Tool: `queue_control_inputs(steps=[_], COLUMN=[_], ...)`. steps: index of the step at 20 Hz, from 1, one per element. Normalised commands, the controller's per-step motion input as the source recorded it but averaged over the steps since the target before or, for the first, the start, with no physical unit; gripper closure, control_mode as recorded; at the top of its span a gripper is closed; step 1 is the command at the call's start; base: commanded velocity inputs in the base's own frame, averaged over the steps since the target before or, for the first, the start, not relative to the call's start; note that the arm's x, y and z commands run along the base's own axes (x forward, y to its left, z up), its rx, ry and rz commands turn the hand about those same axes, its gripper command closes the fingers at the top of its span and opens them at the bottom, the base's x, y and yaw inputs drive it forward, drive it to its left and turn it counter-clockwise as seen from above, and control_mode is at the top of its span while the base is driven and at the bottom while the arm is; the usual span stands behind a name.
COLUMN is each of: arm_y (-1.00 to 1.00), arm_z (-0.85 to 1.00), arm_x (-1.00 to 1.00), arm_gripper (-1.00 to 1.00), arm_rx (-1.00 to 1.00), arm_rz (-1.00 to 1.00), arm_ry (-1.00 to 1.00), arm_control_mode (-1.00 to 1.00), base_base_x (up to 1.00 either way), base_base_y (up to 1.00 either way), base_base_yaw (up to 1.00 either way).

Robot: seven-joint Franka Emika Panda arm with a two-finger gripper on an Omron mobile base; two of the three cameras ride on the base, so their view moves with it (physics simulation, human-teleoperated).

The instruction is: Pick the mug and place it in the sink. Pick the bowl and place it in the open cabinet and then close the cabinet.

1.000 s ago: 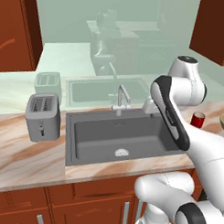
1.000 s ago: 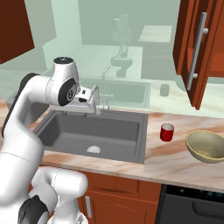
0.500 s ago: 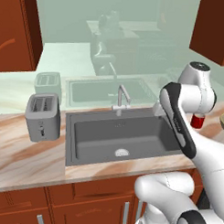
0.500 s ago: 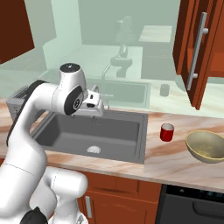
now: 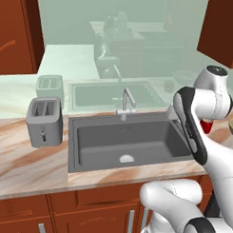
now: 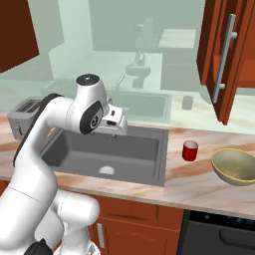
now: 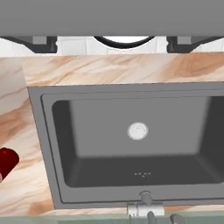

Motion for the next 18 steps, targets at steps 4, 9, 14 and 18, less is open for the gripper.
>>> queue_control_inputs(steps=[4,9,14,18], arm_y=[-0.23,-0.19,-0.31,-0.35], arm_z=[0.00,0.00,-0.03,-0.08], arm_x=[0.00,0.00,0.00,0.00], arm_gripper=[-1.00,-1.00,-1.00,-1.00], arm_rx=[-0.01,-0.01,0.00,0.00], arm_rz=[-0.14,-0.17,-0.18,-0.18], arm_ry=[-0.03,-0.05,-0.05,-0.05], arm_control_mode=[-1.00,-1.00,-1.00,-1.00], base_base_x=[0.00,0.00,0.00,0.00], base_base_y=[0.00,0.00,0.00,0.00], base_base_yaw=[0.00,0.00,0.00,0.00])
